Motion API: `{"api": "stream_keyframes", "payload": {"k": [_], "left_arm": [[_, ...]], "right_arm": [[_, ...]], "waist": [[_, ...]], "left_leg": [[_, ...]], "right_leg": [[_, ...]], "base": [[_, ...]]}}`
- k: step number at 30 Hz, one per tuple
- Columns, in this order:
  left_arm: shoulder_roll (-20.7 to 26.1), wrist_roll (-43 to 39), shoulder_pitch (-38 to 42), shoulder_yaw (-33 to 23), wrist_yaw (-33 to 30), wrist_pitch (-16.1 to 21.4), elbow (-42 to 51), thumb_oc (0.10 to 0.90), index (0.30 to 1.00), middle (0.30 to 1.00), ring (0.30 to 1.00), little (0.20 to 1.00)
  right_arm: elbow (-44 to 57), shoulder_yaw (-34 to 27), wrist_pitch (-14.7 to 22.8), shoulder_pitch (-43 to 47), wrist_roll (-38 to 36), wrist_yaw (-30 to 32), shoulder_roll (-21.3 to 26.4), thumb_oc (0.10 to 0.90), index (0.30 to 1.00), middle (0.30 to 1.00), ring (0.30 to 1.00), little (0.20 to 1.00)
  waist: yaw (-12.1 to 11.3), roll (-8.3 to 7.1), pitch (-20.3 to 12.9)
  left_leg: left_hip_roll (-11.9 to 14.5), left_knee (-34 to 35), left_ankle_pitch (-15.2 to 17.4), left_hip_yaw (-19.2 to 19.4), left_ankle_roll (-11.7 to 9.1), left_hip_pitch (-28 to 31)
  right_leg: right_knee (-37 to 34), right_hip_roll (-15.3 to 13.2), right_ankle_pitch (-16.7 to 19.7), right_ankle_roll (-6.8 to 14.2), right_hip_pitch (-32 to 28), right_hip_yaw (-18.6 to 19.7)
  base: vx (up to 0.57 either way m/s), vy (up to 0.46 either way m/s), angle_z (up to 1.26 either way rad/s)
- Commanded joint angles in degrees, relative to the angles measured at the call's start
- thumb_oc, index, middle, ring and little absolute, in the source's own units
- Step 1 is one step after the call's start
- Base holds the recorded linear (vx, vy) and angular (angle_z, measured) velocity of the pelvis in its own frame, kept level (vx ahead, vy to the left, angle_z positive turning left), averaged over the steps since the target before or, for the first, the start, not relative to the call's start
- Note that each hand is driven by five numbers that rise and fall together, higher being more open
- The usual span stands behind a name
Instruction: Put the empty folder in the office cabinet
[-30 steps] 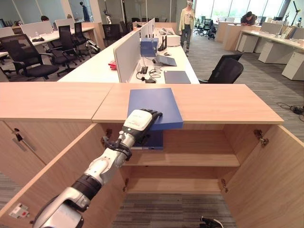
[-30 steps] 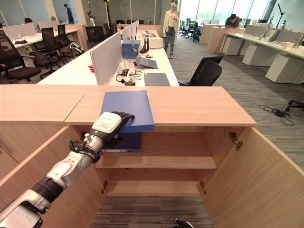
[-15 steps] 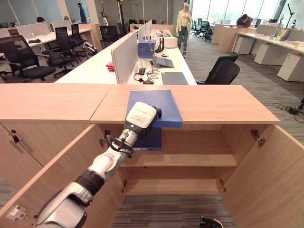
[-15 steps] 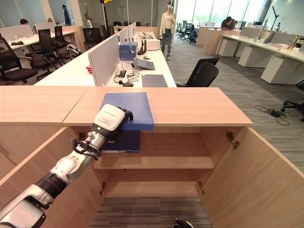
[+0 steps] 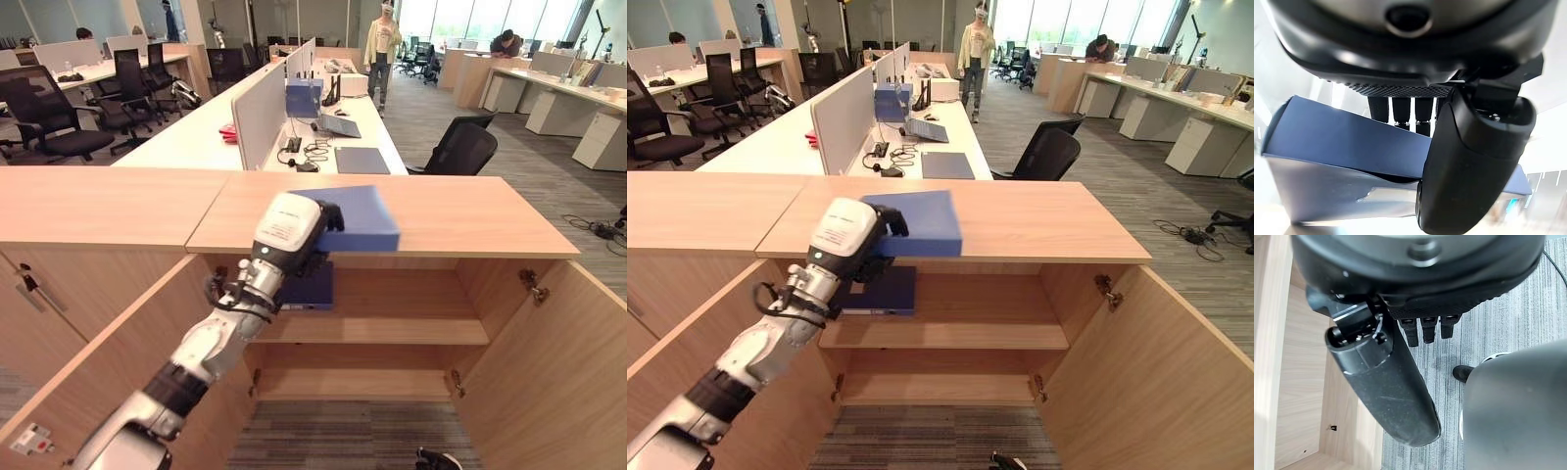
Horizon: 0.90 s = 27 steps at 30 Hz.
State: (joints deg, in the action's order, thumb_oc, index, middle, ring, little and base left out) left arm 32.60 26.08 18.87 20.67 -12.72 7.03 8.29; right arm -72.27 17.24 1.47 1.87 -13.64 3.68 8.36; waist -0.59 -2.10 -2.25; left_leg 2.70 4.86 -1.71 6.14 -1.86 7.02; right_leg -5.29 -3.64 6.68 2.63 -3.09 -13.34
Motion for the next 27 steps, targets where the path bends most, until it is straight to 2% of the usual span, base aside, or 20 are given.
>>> {"api": "stream_keyframes", "payload": {"k": [1, 2, 3, 4, 6, 7, 9, 11, 14, 15, 19, 20, 21, 22, 23, 25, 27], "left_arm": [[-0.78, -26.7, 5.14, -1.36, 9.53, 9.43, 7.99, 0.4, 0.3, 0.3, 0.3, 0.3], [1.86, -49.52, 0.46, 0.12, 19.44, 9.29, 13.94, 0.4, 0.3, 0.3, 0.3, 0.3], [2.8, -55.12, -0.52, 0.42, 21.41, 8.44, 14.98, 0.4, 0.3, 0.3, 0.3, 0.3], [2.92, -55.35, -0.59, 0.29, 21.57, 8.39, 15.05, 0.4, 0.3, 0.3, 0.3, 0.3], [4.62, -66.5, -1.7, 1.64, 25.97, 6.78, 16.42, 0.4, 0.3, 0.3, 0.3, 0.3], [7.48, -74.43, -2.58, 2.85, 28.81, 5.5, 16.86, 0.4, 0.3, 0.3, 0.3, 0.3], [7.98, -77.25, -3.33, 2.89, 28.94, 5.53, 16.63, 0.4, 0.3, 0.3, 0.3, 0.3], [6.25, -81.67, -6.88, 3.9, 27.47, 5.07, 12.91, 0.4, 0.3, 0.3, 0.3, 0.3], [7.7, -80.89, -8.11, 4.52, 27.59, 4.0, 11.26, 0.4, 0.3, 0.3, 0.3, 0.3], [10.68, -79.35, -9.58, 5.4, 28.51, 2.85, 9.74, 0.4, 0.3, 0.3, 0.3, 0.3], [13.79, -74.29, -11.79, 7.27, 29.45, 2.07, 6.45, 0.4, 0.3, 0.3, 0.3, 0.3], [15.22, -65.8, -13.05, 8.39, 29.66, 2.1, 3.75, 0.4, 0.3, 0.3, 0.3, 0.3], [15.52, -61.45, -13.6, 8.48, 29.08, 2.5, 2.26, 0.4, 0.3, 0.3, 0.3, 0.3], [15.44, -61.32, -13.6, 8.51, 29.05, 2.56, 2.19, 0.4, 0.3, 0.3, 0.3, 0.3], [14.76, -51.84, -14.99, 7.93, 27.74, 3.08, -1.84, 0.4, 0.3, 0.3, 0.3, 0.3], [14.28, -42.51, -16.38, 6.28, 26.32, 3.2, -5.19, 0.4, 0.3, 0.3, 0.3, 0.3], [14.26, -42.5, -16.41, 6.26, 26.31, 3.21, -5.19, 0.4, 0.3, 0.3, 0.3, 0.3]], "right_arm": [[-0.85, 0.83, 1.47, 2.54, 0.63, -1.23, 1.27, 0.8, 0.9, 0.9, 0.9, 0.9], [0.22, 0.59, 1.87, 3.07, 0.2, -3.54, 2.03, 0.8, 0.9, 0.9, 0.9, 0.9], [0.01, 0.6, 1.86, 3.25, 0.17, -3.86, 2.01, 0.8, 0.9, 0.9, 0.9, 0.9], [-0.01, 0.63, 1.87, 3.26, 0.17, -3.87, 1.96, 0.8, 0.9, 0.9, 0.9, 0.9], [-0.57, 0.93, 1.83, 3.53, 0.01, -4.95, 1.86, 0.8, 0.9, 0.9, 0.9, 0.9], [-0.79, 1.38, 2.23, 3.41, -0.14, -5.98, 1.6, 0.8, 0.9, 0.9, 0.9, 0.9], [-0.77, 1.7, 2.39, 3.4, -0.27, -6.25, 1.5, 0.8, 0.9, 0.9, 0.9, 0.9], [-0.92, 2.26, 2.86, 3.28, -0.87, -6.14, 1.32, 0.8, 0.9, 0.9, 0.9, 0.9], [-1.29, 2.06, 3.11, 3.26, -1.45, -6.07, 1.43, 0.8, 0.9, 0.9, 0.9, 0.9], [-1.68, 2.01, 3.22, 3.08, -1.46, -6.15, 1.47, 0.8, 0.9, 0.9, 0.9, 0.9], [-2.17, 2.29, 3.37, 3.06, -2.16, -6.46, 1.32, 0.8, 0.9, 0.9, 0.9, 0.9], [-1.94, 2.22, 3.48, 3.28, -3.08, -6.71, 1.35, 0.8, 0.9, 0.9, 0.9, 0.9], [-1.77, 2.22, 3.48, 3.41, -3.37, -6.65, 1.41, 0.8, 0.9, 0.9, 0.9, 0.9], [-1.77, 2.25, 3.48, 3.39, -3.37, -6.65, 1.42, 0.8, 0.9, 0.9, 0.9, 0.9], [-0.9, 2.54, 3.4, 3.69, -3.67, -6.84, 1.41, 0.8, 0.9, 0.9, 0.9, 0.9], [0.48, 2.81, 3.13, 3.88, -3.45, -6.78, 1.78, 0.8, 0.9, 0.9, 0.9, 0.9], [0.49, 2.84, 3.12, 3.87, -3.46, -6.78, 1.79, 0.8, 0.9, 0.9, 0.9, 0.9]], "waist": [[-0.05, 1.46, 2.7], [-0.66, 1.63, 2.97], [-0.78, 1.65, 2.97], [-0.76, 1.61, 2.97], [-0.89, 1.69, 3.11], [-0.96, 1.67, 3.19], [-1.04, 1.64, 3.23], [-1.24, 1.55, 3.52], [-1.3, 1.63, 3.58], [-1.43, 1.81, 3.56], [-1.7, 1.94, 3.45], [-1.91, 2.02, 3.5], [-2.01, 2.03, 3.54], [-2.0, 2.03, 3.53], [-2.18, 2.0, 3.57], [-2.31, 2.06, 3.64], [-2.28, 2.07, 3.63]], "left_leg": [[-2.17, 0.14, 4.23, 3.33, -0.74, 0.65], [-2.11, 0.14, 4.15, 3.49, -0.82, 0.69], [-2.07, 0.14, 4.15, 3.53, -0.86, 0.72], [-2.07, 0.14, 4.16, 3.55, -0.86, 0.73], [-2.07, 0.14, 4.06, 3.54, -0.95, 0.63], [-2.02, 0.14, 3.96, 3.63, -1.02, 0.58], [-1.98, 0.14, 3.92, 3.65, -1.04, 0.55], [-1.91, 0.14, 3.65, 3.57, -1.08, 0.36], [-1.94, 0.14, 3.49, 3.53, -1.08, 0.17], [-1.95, 0.14, 3.39, 3.44, -1.11, 0.13], [-1.9, 0.14, 3.32, 3.46, -1.15, 0.23], [-1.85, 0.14, 3.31, 3.4, -1.16, 0.24], [-1.85, 0.14, 3.3, 3.36, -1.15, 0.25], [-1.85, 0.14, 3.31, 3.37, -1.15, 0.26], [-1.83, 0.14, 3.3, 3.35, -1.11, 0.28], [-1.84, 0.14, 3.31, 3.25, -1.06, 0.23], [-1.84, 0.14, 3.31, 3.24, -1.06, 0.23]], "right_leg": [[0.29, -0.52, -6.43, 4.76, -5.81, -1.07], [0.29, -0.47, -6.36, 4.66, -5.87, -1.14], [0.29, -0.47, -6.33, 4.66, -5.91, -1.17], [0.29, -0.46, -6.33, 4.66, -5.91, -1.16], [0.29, -0.43, -6.25, 4.69, -5.84, -1.14], [0.29, -0.42, -6.1, 4.77, -5.76, -1.0], [0.29, -0.39, -6.09, 4.79, -5.74, -1.01], [0.29, -0.3, -6.07, 4.75, -5.63, -0.98], [0.29, -0.23, -6.04, 4.77, -5.51, -0.89], [0.29, -0.2, -6.03, 4.8, -5.42, -0.86], [0.29, -0.16, -6.12, 4.8, -5.45, -0.84], [0.29, -0.15, -6.17, 4.81, -5.46, -0.81], [0.29, -0.15, -6.21, 4.81, -5.46, -0.79], [0.29, -0.15, -6.22, 4.81, -5.48, -0.79], [0.29, -0.19, -6.33, 4.8, -5.46, -0.81], [0.29, -0.23, -6.35, 4.8, -5.4, -0.92], [0.29, -0.23, -6.35, 4.8, -5.4, -0.93]], "base": [[0.03, 0.001, 0.07], [0.03, -0.01, 0.05], [0.0, 0.0, 0.0], [0.0, 0.0, 0.0], [0.02, -0.02, 0.03], [0.02, -0.014, -0.04], [0.01, -0.015, -0.09], [0.0, -0.018, -0.12], [0.0, -0.002, -0.01], [0.0, 0.001, 0.06], [0.01, -0.001, 0.03], [0.0, 0.0, 0.0], [0.0, 0.0, 0.0], [0.0, 0.0, 0.0], [0.0, 0.0, 0.0], [0.0, 0.0, 0.0], [0.0, 0.0, 0.0]]}}
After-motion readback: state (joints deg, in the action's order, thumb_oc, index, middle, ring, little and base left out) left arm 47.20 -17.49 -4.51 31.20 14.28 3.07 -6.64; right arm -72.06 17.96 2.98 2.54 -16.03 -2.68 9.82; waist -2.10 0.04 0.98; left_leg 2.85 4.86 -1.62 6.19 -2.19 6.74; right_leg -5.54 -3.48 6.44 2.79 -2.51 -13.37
